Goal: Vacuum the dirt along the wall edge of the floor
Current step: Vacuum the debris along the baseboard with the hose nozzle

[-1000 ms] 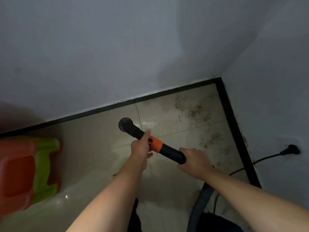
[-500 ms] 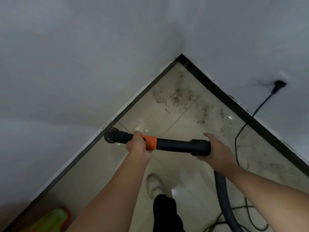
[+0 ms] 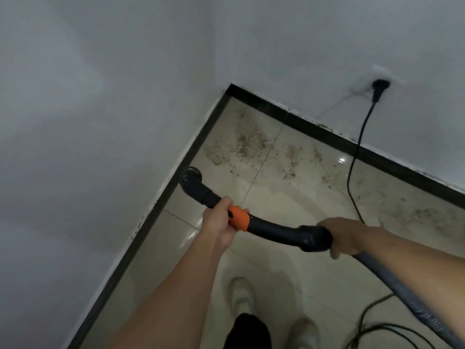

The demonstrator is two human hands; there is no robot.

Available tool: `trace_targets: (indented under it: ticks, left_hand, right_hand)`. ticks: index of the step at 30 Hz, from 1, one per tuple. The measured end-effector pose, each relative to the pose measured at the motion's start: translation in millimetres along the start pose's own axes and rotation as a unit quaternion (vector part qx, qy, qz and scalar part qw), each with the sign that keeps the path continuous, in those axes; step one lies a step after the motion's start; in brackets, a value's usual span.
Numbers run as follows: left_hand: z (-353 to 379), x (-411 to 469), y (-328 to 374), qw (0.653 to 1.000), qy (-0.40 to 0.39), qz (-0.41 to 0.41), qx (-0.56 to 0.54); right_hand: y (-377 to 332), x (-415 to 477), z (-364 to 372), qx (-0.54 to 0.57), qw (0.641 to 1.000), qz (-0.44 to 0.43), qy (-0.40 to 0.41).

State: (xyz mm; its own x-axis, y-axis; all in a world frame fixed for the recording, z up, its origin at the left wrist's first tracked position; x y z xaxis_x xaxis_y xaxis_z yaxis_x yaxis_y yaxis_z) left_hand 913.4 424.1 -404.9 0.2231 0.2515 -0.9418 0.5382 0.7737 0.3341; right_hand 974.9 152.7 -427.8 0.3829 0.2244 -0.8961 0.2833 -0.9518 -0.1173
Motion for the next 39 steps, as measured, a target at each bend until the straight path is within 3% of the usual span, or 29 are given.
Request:
trace_targets:
  ticks: [3,5,11,15,18,20,26,28,33,35,39]
  left_hand:
    - [-2,37,-11,0.999,0.038,0.011,-0.015]
    - [-5,63,-27,0.999,0.048,-0.001,-0.009]
    - [7,144,-80,0.999,-0.018,-0.036,0.031]
    - [22,192,-78,0.978,-0.096,-0.004,0.186]
    - [13,222,-54,0.898,-0.160,0.029,0.408]
    - [-2,244,-27,0.841,-0.156,0.079,0.512]
    - [-35,304,41,0.727,-0.050,0.313,0.609]
    - [-44,313,41,0.638,-0.033,0.396,0.660]
    - [-79,336,-2,0.423,0.062,0.505,0.750]
    - [-88,341,-18,0.399,0.097,0.554,0.724]
    - [-106,343,-34,0.433,0.107,0.629,0.637]
  right_hand:
    - [-2,18,6,0.067,0.986,-0.037,0.148]
    - [-13,31,22,0.083,0.973,-0.066,0.204]
    - [-64,96,61,0.031,0.945,-0.109,0.308]
    - [-88,152,86,0.074,0.922,-0.067,0.375]
    - [-86,186,96,0.102,0.896,-0.031,0.430]
    - [-89,203,100,0.095,0.884,-0.038,0.456]
    - [-76,221,108,0.034,0.867,-0.040,0.496]
    - [-57,204,119,0.041,0.862,-0.011,0.506]
    - [-7,167,181,0.030,0.880,0.075,0.469]
    - [10,165,206,0.019,0.890,0.094,0.446]
    - [26,168,206,0.050,0.872,0.160,0.459]
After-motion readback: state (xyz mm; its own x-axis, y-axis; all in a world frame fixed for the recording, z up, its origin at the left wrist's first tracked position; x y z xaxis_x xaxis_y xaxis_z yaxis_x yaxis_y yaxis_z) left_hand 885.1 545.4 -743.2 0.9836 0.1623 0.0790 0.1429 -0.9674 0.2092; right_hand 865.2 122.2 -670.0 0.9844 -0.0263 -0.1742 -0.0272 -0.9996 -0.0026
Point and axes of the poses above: each hand's wrist, its own x-axis towards the middle knuckle, its own z-axis out of the palm, y = z × x, the point moved 7 cm from there along x, towards the middle knuckle, and after that the axes turned 7 degrees about y, right-handed, at the moved point
